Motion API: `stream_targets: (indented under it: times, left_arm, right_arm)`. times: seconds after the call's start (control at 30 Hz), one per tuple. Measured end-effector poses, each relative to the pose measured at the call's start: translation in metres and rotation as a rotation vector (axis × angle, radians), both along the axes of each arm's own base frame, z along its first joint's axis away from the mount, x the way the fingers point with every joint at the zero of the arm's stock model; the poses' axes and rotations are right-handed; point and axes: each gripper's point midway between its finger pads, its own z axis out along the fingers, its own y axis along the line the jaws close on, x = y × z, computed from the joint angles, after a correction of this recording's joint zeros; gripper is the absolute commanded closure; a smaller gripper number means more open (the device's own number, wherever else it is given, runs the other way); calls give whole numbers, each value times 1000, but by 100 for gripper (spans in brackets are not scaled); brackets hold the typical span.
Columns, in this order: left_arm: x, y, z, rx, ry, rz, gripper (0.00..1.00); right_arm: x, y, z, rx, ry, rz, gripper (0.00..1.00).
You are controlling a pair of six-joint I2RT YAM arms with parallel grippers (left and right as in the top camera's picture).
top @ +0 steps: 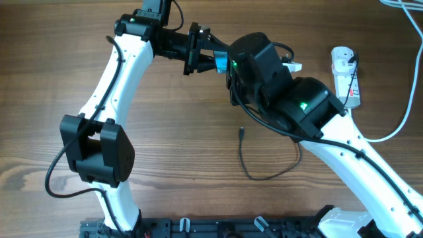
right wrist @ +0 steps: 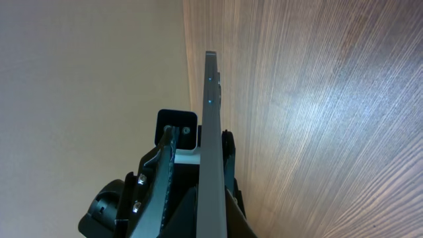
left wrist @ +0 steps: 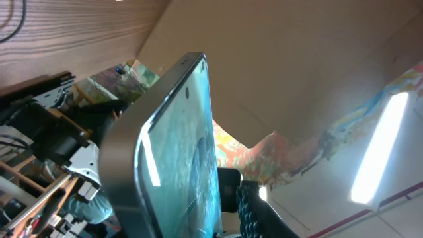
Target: Plug charger to phone and switch on socket
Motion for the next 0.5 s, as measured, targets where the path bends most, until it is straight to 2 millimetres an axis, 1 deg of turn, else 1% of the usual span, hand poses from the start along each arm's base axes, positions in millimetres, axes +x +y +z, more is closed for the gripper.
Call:
stream_targets:
  times: [0.03, 0.1, 0.13, 0.17, 0.2, 0.23, 0.27, 0.3, 0.33, 0.37, 0.4, 0.47, 0.5]
  left_arm:
    - [0, 0, 0, 1, 0, 0, 70]
    - [0, 0, 0, 2, 0, 1, 81]
    - [0, 0, 0, 2, 1, 1, 84]
    - [0, 0, -1, 8, 2, 2, 88]
    - [0, -1, -2, 13, 5, 3, 94]
    - [0, -1, -2, 13, 5, 3, 96]
    - [0, -1, -2, 13, 7, 3, 96]
    - [1, -1, -3, 20, 0, 6, 96]
    - [1, -1, -5, 27, -3, 9, 96]
    - [2, 0, -7, 39, -7, 14, 96]
    - [4, 0, -11, 61, -12, 23, 96]
    - [9, 2, -22, 125, -28, 50, 96]
    - [16, 6, -36, 210, -57, 84, 96]
  right_arm:
    - [0, 0, 0, -1, 0, 0, 96]
    - [0, -1, 0, -1, -1, -3, 95]
    - [0, -1, 0, -1, -1, -3, 95]
    - [1, -1, 1, 0, -6, -10, 89]
    - [2, -2, 1, 1, -8, -16, 81]
    - [1, -3, 0, 1, -2, -20, 69]
    - [0, -3, -2, -4, 7, -17, 67]
    - [-1, -4, -3, -15, 9, -10, 57]
    - [-1, -4, -3, -27, 3, -3, 40]
    - [0, -6, -2, -47, -6, 5, 13]
    - [1, -8, -2, -78, -20, 14, 0]
    - [2, -13, -2, -168, -52, 60, 0]
    - [3, -21, -2, -251, -77, 79, 0]
